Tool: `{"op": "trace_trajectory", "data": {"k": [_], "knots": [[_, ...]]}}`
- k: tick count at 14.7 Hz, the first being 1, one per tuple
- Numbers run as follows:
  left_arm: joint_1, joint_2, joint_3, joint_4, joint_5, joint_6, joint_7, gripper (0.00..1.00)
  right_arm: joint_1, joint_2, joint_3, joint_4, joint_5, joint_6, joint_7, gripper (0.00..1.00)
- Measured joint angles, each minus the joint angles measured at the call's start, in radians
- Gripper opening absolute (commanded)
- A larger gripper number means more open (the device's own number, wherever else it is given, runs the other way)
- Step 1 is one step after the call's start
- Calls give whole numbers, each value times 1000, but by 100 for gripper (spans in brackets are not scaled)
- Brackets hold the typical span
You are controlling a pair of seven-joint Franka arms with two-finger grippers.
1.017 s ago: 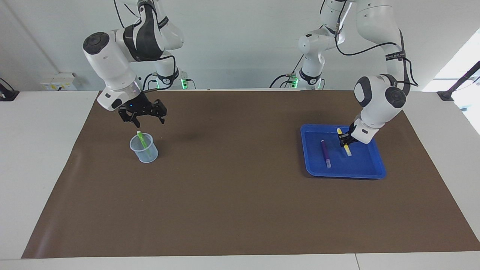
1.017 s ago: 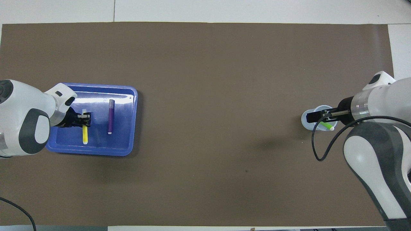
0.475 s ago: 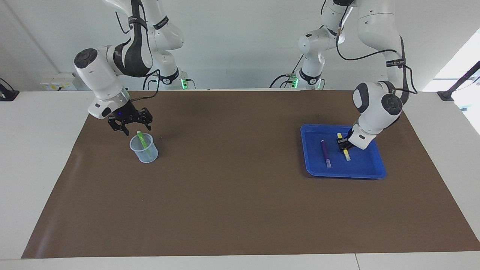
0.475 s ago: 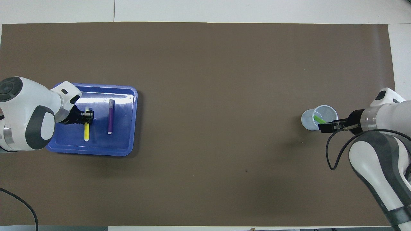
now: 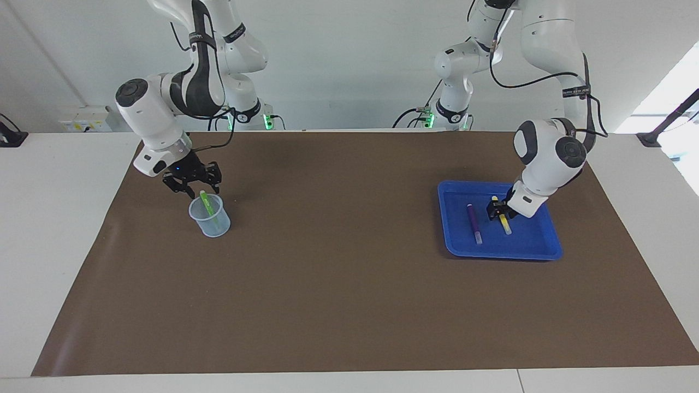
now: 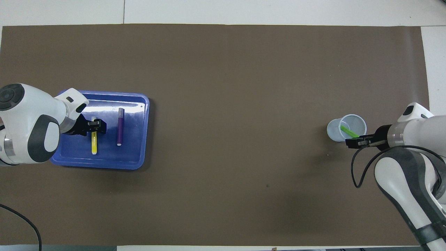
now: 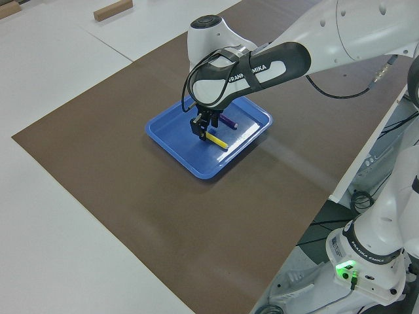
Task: Right arm passes pens to left for tray arrangement
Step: 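Grasp the green pen in the cup with the right gripper, then carry the green pen toward the left gripper while the left gripper rises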
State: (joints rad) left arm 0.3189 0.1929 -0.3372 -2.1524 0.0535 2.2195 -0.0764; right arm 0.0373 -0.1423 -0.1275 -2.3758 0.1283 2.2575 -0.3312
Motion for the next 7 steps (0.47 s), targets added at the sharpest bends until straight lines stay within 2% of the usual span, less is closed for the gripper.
{"op": "trace_trajectory", "data": {"k": [1, 7], "knots": [[0, 0, 1, 0, 0, 0, 0, 100, 0, -3, -1, 0, 0, 0, 0, 0], [1, 0, 1, 0, 0, 0, 0, 100, 0, -6, -1, 0, 0, 0, 0, 0]]}}
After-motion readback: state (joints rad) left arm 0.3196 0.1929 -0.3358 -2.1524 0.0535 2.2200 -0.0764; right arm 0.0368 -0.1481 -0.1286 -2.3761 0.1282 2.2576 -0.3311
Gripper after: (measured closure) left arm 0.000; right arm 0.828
